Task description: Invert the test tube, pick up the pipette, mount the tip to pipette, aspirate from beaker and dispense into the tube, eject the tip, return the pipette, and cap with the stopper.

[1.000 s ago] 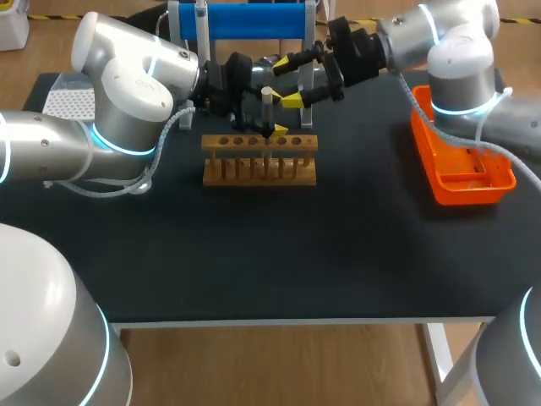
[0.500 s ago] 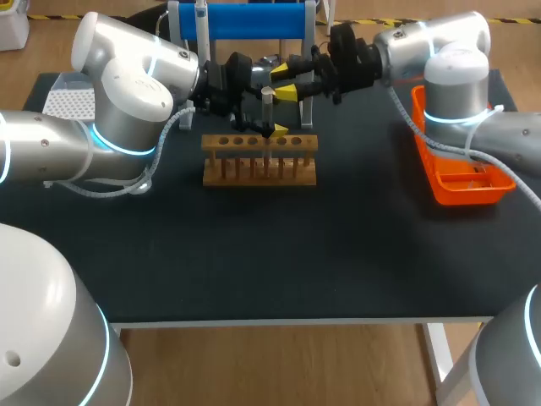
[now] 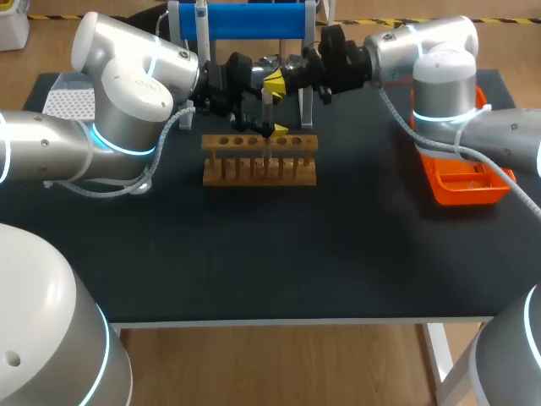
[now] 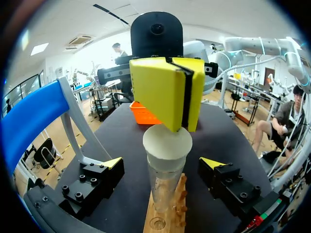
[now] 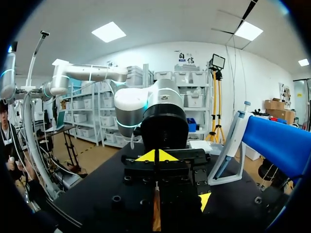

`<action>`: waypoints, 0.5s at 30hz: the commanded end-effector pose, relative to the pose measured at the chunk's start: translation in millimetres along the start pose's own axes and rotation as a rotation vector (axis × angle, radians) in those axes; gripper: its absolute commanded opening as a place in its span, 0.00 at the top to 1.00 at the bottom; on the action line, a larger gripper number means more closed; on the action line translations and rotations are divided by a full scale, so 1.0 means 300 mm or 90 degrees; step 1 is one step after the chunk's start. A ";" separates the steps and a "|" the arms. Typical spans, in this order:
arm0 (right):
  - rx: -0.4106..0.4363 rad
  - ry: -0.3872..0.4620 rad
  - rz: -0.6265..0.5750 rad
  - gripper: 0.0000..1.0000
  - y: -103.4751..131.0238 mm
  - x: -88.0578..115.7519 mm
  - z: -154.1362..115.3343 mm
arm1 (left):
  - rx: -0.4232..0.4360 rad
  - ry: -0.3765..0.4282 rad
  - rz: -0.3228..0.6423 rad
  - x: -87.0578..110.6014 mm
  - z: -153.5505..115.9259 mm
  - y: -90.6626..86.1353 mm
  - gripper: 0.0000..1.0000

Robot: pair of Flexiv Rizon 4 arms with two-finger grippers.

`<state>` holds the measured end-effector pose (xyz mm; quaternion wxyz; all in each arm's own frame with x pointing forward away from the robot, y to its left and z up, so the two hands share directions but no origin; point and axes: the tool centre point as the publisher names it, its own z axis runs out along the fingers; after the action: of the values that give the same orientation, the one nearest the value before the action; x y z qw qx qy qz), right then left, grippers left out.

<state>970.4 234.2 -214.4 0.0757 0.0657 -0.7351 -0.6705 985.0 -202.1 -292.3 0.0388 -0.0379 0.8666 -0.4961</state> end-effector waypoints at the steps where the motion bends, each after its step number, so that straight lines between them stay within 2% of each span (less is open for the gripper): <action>1: -0.007 0.004 0.002 1.00 -0.007 -0.010 0.007 | -0.002 0.001 0.000 -0.002 0.000 -0.001 0.00; 15: -0.013 0.009 0.016 1.00 -0.028 -0.018 0.018 | -0.002 0.001 0.000 -0.002 0.000 -0.001 0.00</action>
<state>970.3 238.7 -220.7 0.0863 0.0584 -0.7295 -0.6760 985.0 -202.1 -292.3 0.0388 -0.0379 0.8666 -0.4961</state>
